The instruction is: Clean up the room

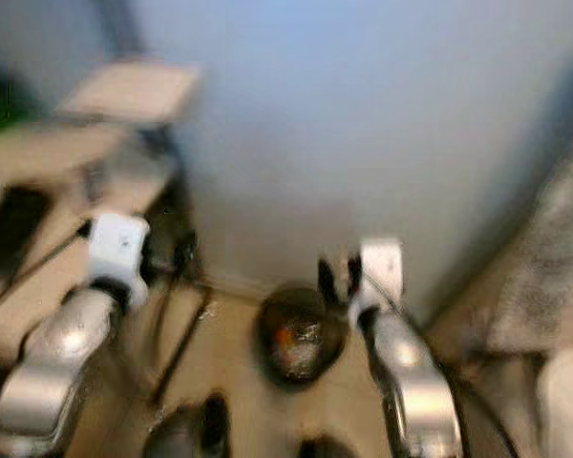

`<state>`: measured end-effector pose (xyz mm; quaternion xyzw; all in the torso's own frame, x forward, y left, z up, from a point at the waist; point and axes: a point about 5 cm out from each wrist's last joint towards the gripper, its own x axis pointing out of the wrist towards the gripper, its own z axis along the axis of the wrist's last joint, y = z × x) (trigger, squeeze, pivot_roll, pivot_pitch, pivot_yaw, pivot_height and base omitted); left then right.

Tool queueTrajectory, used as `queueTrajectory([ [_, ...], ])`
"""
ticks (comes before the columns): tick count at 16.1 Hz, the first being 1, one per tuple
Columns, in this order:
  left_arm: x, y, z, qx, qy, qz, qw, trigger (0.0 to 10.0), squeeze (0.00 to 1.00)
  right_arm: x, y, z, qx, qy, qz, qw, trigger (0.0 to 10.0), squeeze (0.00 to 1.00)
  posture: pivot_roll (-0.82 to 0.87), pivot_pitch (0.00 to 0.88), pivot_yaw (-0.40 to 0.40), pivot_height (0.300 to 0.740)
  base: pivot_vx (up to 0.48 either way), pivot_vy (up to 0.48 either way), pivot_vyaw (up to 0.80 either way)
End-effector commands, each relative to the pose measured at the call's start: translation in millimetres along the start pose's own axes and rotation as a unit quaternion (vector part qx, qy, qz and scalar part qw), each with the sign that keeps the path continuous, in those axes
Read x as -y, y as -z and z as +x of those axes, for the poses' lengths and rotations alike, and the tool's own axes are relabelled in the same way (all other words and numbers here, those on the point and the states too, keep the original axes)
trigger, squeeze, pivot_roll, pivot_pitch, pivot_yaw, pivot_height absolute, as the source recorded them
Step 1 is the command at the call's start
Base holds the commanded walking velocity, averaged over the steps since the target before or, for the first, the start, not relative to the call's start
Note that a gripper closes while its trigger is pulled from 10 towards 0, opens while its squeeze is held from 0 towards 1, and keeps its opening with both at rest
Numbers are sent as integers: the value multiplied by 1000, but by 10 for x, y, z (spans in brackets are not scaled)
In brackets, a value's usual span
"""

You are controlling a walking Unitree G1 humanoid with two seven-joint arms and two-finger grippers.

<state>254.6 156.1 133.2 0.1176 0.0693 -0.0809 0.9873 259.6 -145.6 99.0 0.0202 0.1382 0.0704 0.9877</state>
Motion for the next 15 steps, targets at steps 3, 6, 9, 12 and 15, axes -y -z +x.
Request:
queueTrajectory([
  [3, -4, -105, 45, 18, -2, 2, 1000, 10000, 0, 45, -67, -44, 6, 21, 14, 1000, 10000, 0, -23, 67, 25, 740, 0, 0, -267],
  [6, -10, -135, 54, 24, -8, -12, 1000, 10000, 0, 81, -119, -52, 13, 39, 7, 999, 10000, 0, -20, 64, 24, 740, 0, 0, -800],
  [9, -43, -170, 73, 25, -17, -50, 998, 10000, 0, 89, -184, -74, 26, 52, 3, 998, 10000, 0, -24, 58, 23, 740, 0, 0, -800],
  [12, -26, -225, 72, 51, -9, -22, 998, 10000, 0, 129, -245, -69, 34, 81, -49, 995, 10000, 0, -24, 54, 18, 740, 0, 0, -800],
  [15, -63, -245, 78, 63, -39, -23, 997, 10000, 0, 102, -311, -49, 47, 64, -3, 997, 10000, 0, -19, 49, 17, 740, 0, 0, -800],
])
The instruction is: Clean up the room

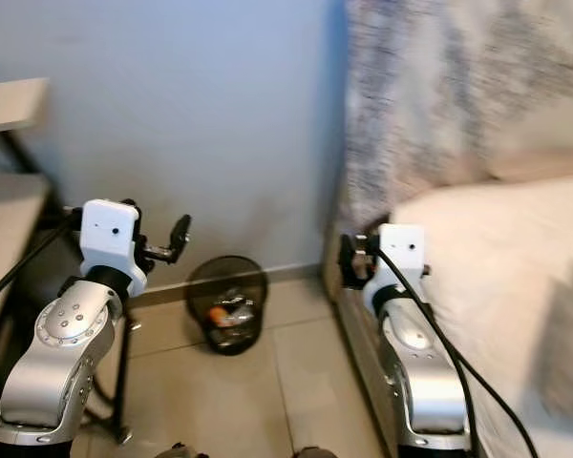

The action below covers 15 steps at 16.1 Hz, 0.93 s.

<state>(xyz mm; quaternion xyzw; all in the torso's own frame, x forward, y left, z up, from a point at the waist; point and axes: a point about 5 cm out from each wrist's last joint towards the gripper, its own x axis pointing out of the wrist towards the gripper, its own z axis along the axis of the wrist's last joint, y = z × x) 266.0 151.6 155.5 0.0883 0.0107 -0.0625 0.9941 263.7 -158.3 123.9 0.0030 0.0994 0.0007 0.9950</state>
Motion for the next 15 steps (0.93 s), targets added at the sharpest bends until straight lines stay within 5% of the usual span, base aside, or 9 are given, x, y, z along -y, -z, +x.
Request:
queueTrajectory([
  [1, -54, -5, -2, 5, -18, 0, 1000, 10000, 0, -3, -90, 5, 15, 2, 11, 1000, 10000, 0, -17, 44, 16, 740, 0, 0, -800],
  [8, -191, -13, -45, 17, -60, -18, 998, 10000, 0, 102, -139, -4, 51, 63, -10, 997, 10000, 0, -17, 15, 10, 740, 0, 0, -744],
  [15, -141, -24, -86, 23, -37, -39, 998, 10000, 0, 40, -75, -12, 30, 21, 6, 999, 10000, 0, -15, 4, -4, 740, 0, 0, -785],
])
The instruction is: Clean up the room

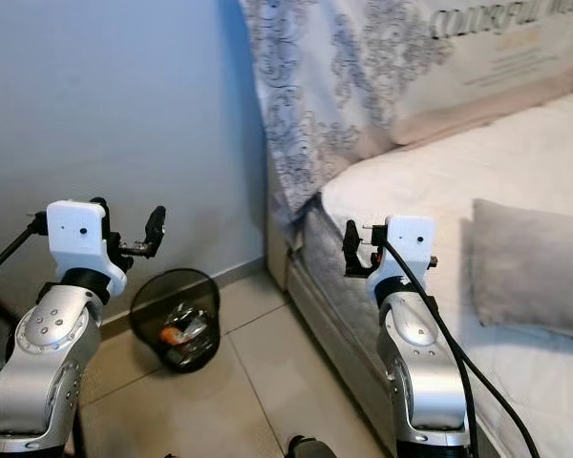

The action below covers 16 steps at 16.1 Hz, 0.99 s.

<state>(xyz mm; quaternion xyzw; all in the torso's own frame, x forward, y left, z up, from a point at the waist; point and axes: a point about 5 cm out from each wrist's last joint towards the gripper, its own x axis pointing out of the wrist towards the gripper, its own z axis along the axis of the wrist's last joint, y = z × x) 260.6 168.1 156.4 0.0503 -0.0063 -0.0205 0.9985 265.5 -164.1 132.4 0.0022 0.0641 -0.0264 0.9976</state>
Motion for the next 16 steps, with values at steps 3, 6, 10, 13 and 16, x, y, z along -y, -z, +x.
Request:
queueTrajectory([
  [3, -3, -32, -13, 5, 3, -1, 1000, 10000, 0, -35, 54, -20, -17, -11, 5, 1000, 10000, 0, -14, 2, -10, 740, 0, 0, -800],
  [6, -14, -35, -11, 4, 3, 3, 1000, 10000, 0, -43, 77, -27, -21, -12, 3, 1000, 10000, 0, -13, 0, -12, 740, 0, 0, -800],
  [10, -32, -38, -5, 4, 3, 5, 1000, 10000, 0, -46, 86, -23, -24, -13, 2, 1000, 10000, 0, -11, 4, -15, 740, 0, 0, -800],
  [13, -39, -45, 2, 4, 3, 4, 1000, 10000, 0, -48, 91, -21, -26, -13, 2, 1000, 10000, 0, -7, 5, -16, 740, 0, 0, -800],
  [16, -50, -43, 1, 3, 3, 1, 1000, 10000, 0, -51, 91, -20, -28, -11, 4, 1000, 10000, 0, -7, 9, -15, 740, 0, 0, -800],
])
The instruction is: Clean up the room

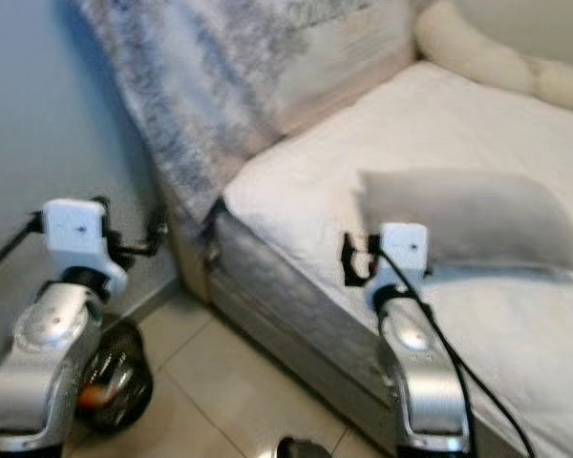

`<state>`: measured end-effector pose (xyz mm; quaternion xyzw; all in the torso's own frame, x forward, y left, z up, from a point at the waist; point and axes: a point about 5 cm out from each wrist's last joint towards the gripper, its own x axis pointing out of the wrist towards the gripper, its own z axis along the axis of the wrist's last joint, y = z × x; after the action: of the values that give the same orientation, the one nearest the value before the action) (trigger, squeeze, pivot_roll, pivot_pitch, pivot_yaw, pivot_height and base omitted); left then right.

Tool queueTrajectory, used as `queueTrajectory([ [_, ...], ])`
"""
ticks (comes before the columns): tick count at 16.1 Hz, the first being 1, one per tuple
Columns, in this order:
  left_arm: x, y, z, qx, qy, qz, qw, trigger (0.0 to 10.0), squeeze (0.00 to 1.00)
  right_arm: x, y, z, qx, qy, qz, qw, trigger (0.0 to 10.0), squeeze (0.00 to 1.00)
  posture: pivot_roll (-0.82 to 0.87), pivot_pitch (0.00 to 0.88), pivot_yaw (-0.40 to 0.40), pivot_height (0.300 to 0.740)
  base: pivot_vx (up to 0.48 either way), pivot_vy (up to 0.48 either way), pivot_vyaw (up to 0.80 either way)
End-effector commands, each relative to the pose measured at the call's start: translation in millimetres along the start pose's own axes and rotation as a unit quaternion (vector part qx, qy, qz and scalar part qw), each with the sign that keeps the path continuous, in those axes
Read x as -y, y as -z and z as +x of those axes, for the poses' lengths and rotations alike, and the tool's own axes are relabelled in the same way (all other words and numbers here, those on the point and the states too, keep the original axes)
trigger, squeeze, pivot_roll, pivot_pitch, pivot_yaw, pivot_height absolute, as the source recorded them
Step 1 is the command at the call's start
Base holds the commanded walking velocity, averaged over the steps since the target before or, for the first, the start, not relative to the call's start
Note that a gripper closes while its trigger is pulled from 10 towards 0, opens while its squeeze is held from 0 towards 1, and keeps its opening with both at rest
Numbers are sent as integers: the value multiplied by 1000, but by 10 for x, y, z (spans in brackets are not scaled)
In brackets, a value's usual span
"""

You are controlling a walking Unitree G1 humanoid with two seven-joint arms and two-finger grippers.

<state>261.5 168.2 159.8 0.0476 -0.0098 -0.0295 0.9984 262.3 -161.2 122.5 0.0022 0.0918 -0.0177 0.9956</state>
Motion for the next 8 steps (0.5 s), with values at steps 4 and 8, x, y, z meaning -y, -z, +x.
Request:
queueTrajectory([
  [4, -52, -15, 1, -2, -5, 3, 1000, 10000, 0, -32, -20, 4, 1, -3, 6, 1000, 10000, 0, -4, 15, -14, 740, 0, 0, -800],
  [8, -51, -22, 19, -1, -3, 1, 1000, 10000, 0, -35, -37, 25, 4, -2, 6, 1000, 10000, 0, -6, 19, -9, 740, 0, 0, -800],
])
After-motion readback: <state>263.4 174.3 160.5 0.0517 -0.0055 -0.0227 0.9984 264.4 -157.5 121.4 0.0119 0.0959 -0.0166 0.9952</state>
